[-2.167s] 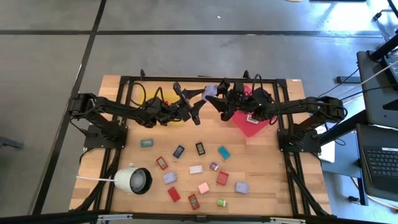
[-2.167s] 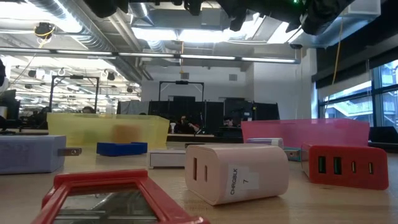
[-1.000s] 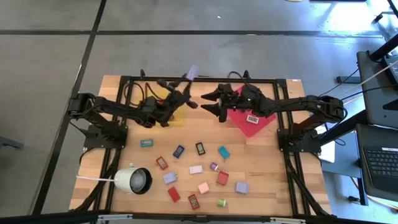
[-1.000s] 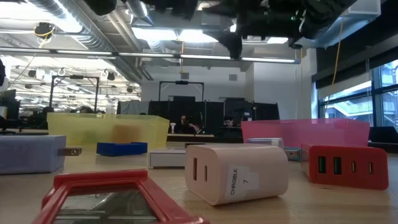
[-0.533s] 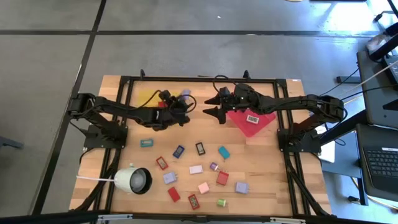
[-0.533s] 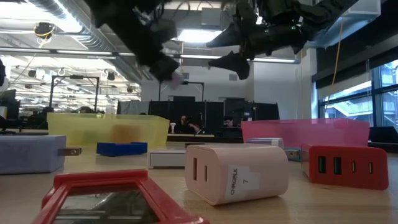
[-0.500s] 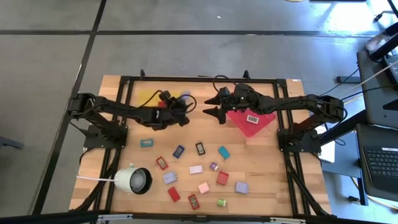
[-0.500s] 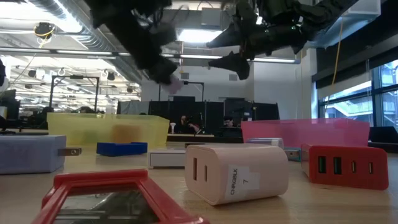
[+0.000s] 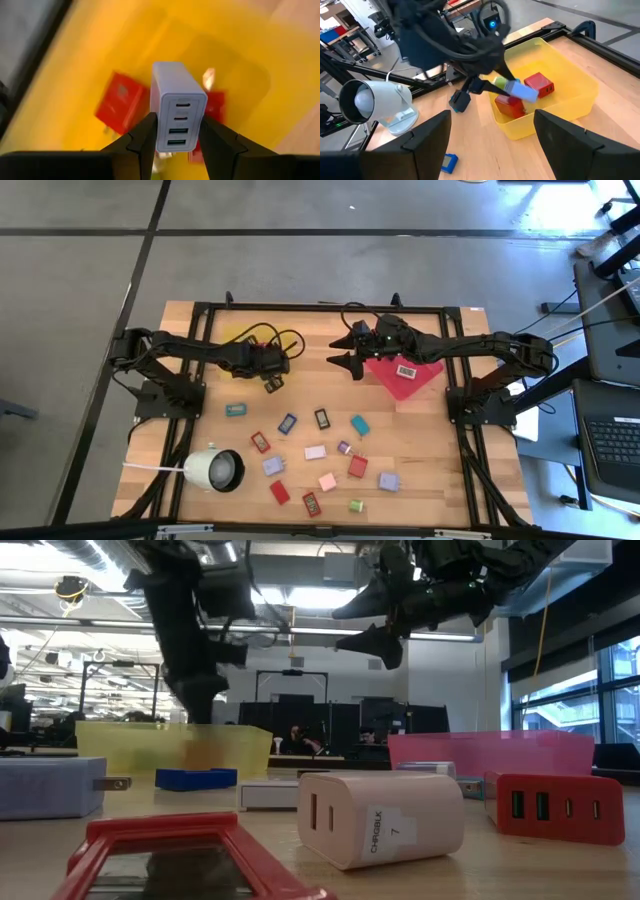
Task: Pick & Place Office items
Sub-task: Put the right light purple charger adapter into the yellow bin, then put the right light blue digital clock into the pink bin
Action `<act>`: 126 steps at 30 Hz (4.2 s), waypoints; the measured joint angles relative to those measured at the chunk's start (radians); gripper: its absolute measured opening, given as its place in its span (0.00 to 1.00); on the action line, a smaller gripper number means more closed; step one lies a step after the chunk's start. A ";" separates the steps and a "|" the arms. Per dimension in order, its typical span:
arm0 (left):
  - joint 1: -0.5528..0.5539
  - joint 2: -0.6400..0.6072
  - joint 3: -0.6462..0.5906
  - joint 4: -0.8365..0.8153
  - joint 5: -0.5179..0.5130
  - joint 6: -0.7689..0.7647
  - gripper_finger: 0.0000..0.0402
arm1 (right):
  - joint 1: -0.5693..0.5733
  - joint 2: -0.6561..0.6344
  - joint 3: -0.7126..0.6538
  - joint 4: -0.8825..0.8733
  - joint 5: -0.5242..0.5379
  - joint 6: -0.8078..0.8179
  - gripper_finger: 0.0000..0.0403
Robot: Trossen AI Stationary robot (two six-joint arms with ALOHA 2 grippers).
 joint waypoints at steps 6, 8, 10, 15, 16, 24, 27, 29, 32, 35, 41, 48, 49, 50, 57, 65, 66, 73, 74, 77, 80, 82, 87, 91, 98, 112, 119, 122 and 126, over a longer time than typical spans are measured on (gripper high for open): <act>0.038 -0.001 -0.043 0.004 0.003 0.040 0.31 | 0.000 0.000 0.000 0.000 0.000 -0.001 0.72; 0.043 0.001 -0.046 -0.004 -0.015 0.041 0.31 | 0.000 0.000 0.000 0.000 0.000 -0.001 0.72; 0.041 0.001 -0.046 0.003 -0.029 0.041 0.32 | 0.000 0.000 0.000 0.000 0.000 -0.001 0.72; 0.042 0.001 -0.046 0.006 -0.031 -0.001 0.39 | 0.000 0.000 0.000 0.000 0.000 0.000 0.72; 0.042 0.001 -0.046 0.006 -0.032 -0.007 0.41 | 0.000 0.000 0.000 0.000 0.000 0.000 0.72; 0.041 0.001 0.009 -0.008 -0.035 -0.008 0.51 | 0.000 0.000 0.000 0.000 0.000 0.016 0.72; 0.040 0.001 0.063 -0.032 -0.032 0.030 0.51 | 0.000 -0.001 0.000 -0.001 -0.009 0.029 0.72; 0.037 0.001 0.104 -0.055 -0.026 0.042 0.51 | 0.000 -0.007 0.000 -0.018 -0.035 0.025 0.72; 0.029 0.001 0.157 -0.083 0.004 0.049 0.51 | 0.001 -0.022 0.002 -0.109 -0.092 -0.018 0.72; 0.015 0.001 0.187 -0.084 0.044 0.045 0.51 | 0.018 -0.032 0.002 -0.298 -0.148 -0.098 0.72; -0.022 0.001 0.194 -0.083 0.069 0.045 0.52 | 0.105 -0.032 0.001 -0.712 -0.069 -0.257 0.72; -0.041 0.001 0.194 -0.083 0.068 0.028 0.51 | 0.227 -0.032 0.001 -0.811 0.132 -0.067 0.72; -0.041 0.001 0.194 -0.083 0.068 0.025 0.51 | 0.244 -0.032 0.001 -0.811 0.137 -0.009 0.72; -0.042 0.001 0.194 -0.083 0.069 0.025 0.51 | 0.260 -0.032 0.001 -0.812 0.138 0.045 0.72; -0.042 0.001 0.194 -0.082 0.070 0.026 0.52 | 0.412 -0.024 0.000 -0.814 0.330 0.388 0.72; -0.042 0.001 0.194 -0.082 0.070 -0.005 0.51 | 0.548 0.001 0.000 -0.812 0.439 0.581 0.72; -0.042 0.001 0.194 -0.082 0.070 -0.014 0.52 | 0.562 0.009 0.001 -0.806 0.450 0.595 0.72; -0.048 0.001 0.194 -0.082 0.070 -0.038 0.51 | 0.625 0.108 0.037 -0.804 0.489 0.623 0.72; -0.051 0.001 0.194 -0.082 0.069 -0.037 0.51 | 0.626 0.127 0.050 -0.807 0.489 0.604 0.72; -0.064 0.001 0.194 -0.082 0.069 -0.039 0.51 | 0.626 0.186 0.086 -0.826 0.504 0.545 0.72; -0.082 0.001 0.194 -0.082 0.069 -0.049 0.52 | 0.623 0.245 0.123 -0.854 0.521 0.508 0.72; -0.095 0.001 0.194 -0.082 0.070 -0.052 0.52 | 0.623 0.280 0.141 -0.859 0.517 0.497 0.72; -0.131 0.001 0.194 -0.082 0.070 -0.052 0.51 | 0.623 0.326 0.168 -0.872 0.508 0.465 0.71; -0.154 0.001 0.194 -0.082 0.069 -0.052 0.52 | 0.623 0.326 0.171 -0.907 0.507 0.442 0.67; -0.176 0.001 0.194 -0.082 0.041 -0.052 0.52 | 0.622 0.325 0.171 -0.931 0.498 0.367 0.52; -0.177 0.001 0.194 -0.082 0.039 -0.053 0.52 | 0.607 0.205 0.162 -1.001 0.440 0.256 0.44; -0.177 0.001 0.193 -0.081 0.039 -0.053 0.52 | 0.545 -0.003 0.164 -1.127 0.589 0.205 0.39; -0.177 0.001 0.193 -0.078 0.039 -0.053 0.52 | 0.511 -0.085 0.164 -1.162 0.654 0.171 0.40; -0.177 0.001 0.193 -0.077 0.035 -0.053 0.52 | 0.463 -0.177 0.164 -1.174 0.735 0.112 0.43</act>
